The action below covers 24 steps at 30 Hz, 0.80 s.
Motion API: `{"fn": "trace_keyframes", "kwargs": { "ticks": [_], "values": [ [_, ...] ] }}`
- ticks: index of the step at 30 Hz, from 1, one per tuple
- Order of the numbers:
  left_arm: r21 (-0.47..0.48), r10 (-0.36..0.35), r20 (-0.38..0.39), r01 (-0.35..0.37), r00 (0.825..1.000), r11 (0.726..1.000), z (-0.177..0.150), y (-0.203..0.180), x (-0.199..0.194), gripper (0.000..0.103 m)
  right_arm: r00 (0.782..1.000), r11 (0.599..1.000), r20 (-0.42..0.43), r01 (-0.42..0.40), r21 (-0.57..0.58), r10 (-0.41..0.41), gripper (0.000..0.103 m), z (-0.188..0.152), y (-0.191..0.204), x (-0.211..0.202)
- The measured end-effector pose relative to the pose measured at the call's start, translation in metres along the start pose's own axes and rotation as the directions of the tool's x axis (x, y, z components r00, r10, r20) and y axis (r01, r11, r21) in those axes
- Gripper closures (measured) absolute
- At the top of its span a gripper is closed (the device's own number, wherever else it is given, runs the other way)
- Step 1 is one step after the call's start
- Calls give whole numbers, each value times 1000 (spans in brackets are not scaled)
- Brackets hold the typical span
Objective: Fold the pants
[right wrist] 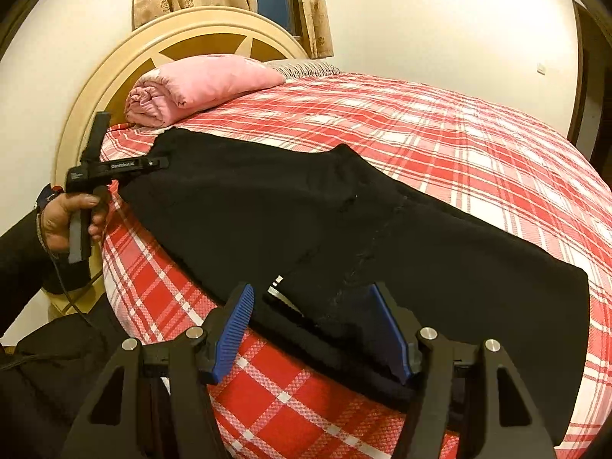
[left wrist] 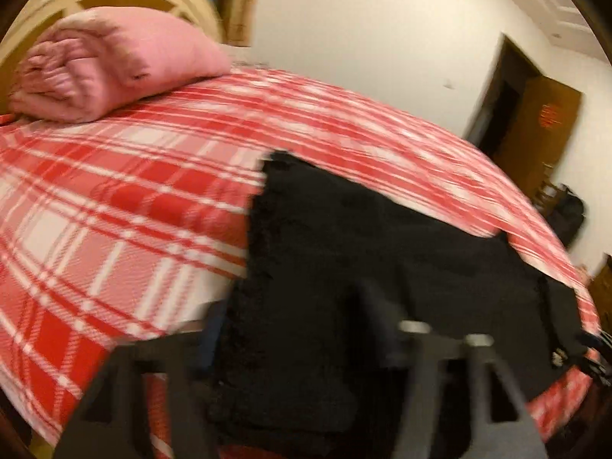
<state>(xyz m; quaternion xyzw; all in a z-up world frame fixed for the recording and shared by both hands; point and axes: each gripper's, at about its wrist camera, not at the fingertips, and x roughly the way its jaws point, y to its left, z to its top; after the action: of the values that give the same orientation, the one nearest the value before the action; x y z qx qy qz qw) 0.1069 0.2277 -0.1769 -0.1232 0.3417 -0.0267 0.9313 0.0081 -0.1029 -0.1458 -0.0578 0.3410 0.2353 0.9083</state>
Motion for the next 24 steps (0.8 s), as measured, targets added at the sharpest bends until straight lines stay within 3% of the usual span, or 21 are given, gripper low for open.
{"fn": "trace_keyframes", "kwargs": {
  "ticks": [2,4,6,11,16,24],
  "values": [
    [-4,-32,5,32,999,999,-2,4,1,31,1000,1000,6,1,-5,-1,39,0,1,-2],
    [19,-104,-8,104,995,994,-3,1,-1,69,1000,1000,11,2,-7,-2,39,0,2,-3],
    [46,-135,-20,136,991,990,2,-4,-6,80,1000,1000,13,3,-2,-3,39,0,1,-3],
    [-4,-192,-3,192,981,981,13,-9,-28,83,998,998,-1,65,6,-65,39,1,-4,-2],
    [19,-257,66,256,964,967,26,-34,-60,83,989,990,-38,142,14,-141,39,1,-14,1],
    [89,-348,101,340,932,936,42,-74,-85,84,973,976,-76,219,15,-217,39,-1,-24,6]
  ]
}}
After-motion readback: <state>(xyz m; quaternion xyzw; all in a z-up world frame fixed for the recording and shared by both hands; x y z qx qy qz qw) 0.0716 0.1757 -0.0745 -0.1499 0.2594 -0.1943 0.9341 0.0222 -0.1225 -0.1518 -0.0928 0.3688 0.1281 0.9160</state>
